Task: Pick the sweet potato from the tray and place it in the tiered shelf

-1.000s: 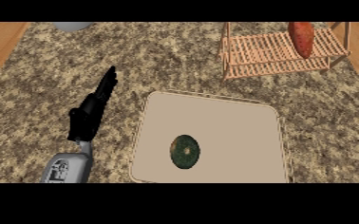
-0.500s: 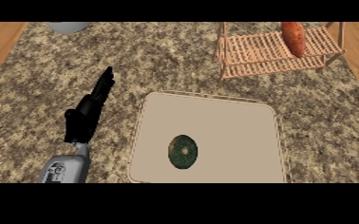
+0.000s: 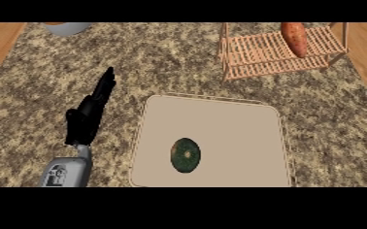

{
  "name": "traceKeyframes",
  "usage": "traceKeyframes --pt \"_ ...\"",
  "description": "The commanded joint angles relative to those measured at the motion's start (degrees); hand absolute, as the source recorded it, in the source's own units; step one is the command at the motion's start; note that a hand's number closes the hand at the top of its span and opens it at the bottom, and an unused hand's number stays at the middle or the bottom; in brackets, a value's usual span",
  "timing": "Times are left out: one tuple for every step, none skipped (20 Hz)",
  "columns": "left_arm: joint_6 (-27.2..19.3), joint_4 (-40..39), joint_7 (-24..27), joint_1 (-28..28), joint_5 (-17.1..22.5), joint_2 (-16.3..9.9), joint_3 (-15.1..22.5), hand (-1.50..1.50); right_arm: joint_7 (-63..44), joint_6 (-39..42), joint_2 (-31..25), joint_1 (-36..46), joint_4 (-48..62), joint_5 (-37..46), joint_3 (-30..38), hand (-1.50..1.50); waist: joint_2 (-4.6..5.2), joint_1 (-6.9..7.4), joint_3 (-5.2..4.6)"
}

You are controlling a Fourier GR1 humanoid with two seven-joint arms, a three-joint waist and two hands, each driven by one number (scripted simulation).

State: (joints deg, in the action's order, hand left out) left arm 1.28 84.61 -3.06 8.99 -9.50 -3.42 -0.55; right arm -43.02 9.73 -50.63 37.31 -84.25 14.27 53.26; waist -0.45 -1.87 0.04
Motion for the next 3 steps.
traceKeyframes --pt "-0.88 -0.34 3.02 -2.67 -1.33 0.81 1.20 0.00 2.22 8.83 -4.65 -6.73 2.07 -8.40 10.43 -1.50 0.07 0.20 0.01" --pt "-0.93 -2.51 2.95 -0.12 -1.45 0.96 1.06 0.00 6.04 9.79 -2.58 -10.73 1.59 -8.51 12.01 -1.50 0.19 0.08 0.02" --pt "-0.23 1.87 0.52 -1.82 -0.63 -0.31 0.41 0.00 5.14 11.08 -4.74 -11.50 3.40 -9.42 13.89 -1.50 0.13 0.67 0.01"
